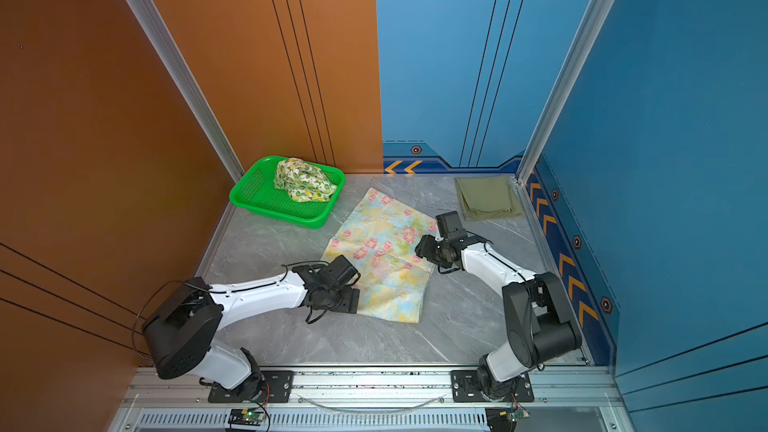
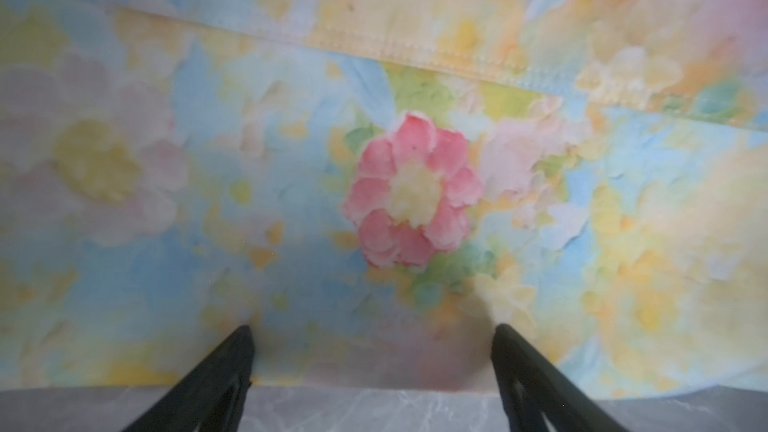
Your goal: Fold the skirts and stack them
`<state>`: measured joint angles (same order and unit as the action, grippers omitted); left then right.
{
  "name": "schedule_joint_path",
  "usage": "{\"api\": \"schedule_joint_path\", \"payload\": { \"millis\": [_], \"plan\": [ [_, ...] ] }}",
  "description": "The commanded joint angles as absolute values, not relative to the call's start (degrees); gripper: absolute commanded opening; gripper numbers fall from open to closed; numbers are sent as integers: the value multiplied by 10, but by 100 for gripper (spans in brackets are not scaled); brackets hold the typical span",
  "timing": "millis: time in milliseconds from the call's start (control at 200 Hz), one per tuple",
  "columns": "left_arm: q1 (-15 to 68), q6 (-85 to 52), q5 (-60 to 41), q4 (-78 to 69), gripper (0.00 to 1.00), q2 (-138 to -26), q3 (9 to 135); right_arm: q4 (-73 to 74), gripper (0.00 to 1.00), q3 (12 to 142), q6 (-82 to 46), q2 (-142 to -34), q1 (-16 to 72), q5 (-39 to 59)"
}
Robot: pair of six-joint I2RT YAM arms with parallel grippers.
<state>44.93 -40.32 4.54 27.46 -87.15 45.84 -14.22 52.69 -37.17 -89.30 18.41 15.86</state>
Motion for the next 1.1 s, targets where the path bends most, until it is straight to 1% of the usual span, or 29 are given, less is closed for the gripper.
{"api": "schedule_joint_path", "payload": {
  "millis": [0,220,385,516,646,741,866,996,1096],
  "plan": [
    [415,-396,40,298,91,-853,428,-116,61,547,-378,-925,206,165],
    [352,-381,17,299,91,-810,409,-106,60,551,-367,-983,210,155],
    [324,-372,9,306,91,-796,403,-127,59,546,-354,-993,192,134],
    [309,-371,6,306,91,-783,394,-163,60,531,-336,-955,182,95],
    [301,-371,4,306,91,-778,389,-194,59,505,-329,-870,198,75],
    [300,-369,4,305,91,-779,391,-217,58,492,-333,-812,236,73],
    [298,-369,5,301,91,-779,391,-252,55,488,-344,-757,331,35],
    [296,-368,5,293,91,-777,389,-259,51,473,-369,-745,424,11],
    [296,-367,4,288,91,-779,388,-251,48,449,-388,-760,463,-1]
  ]
}}
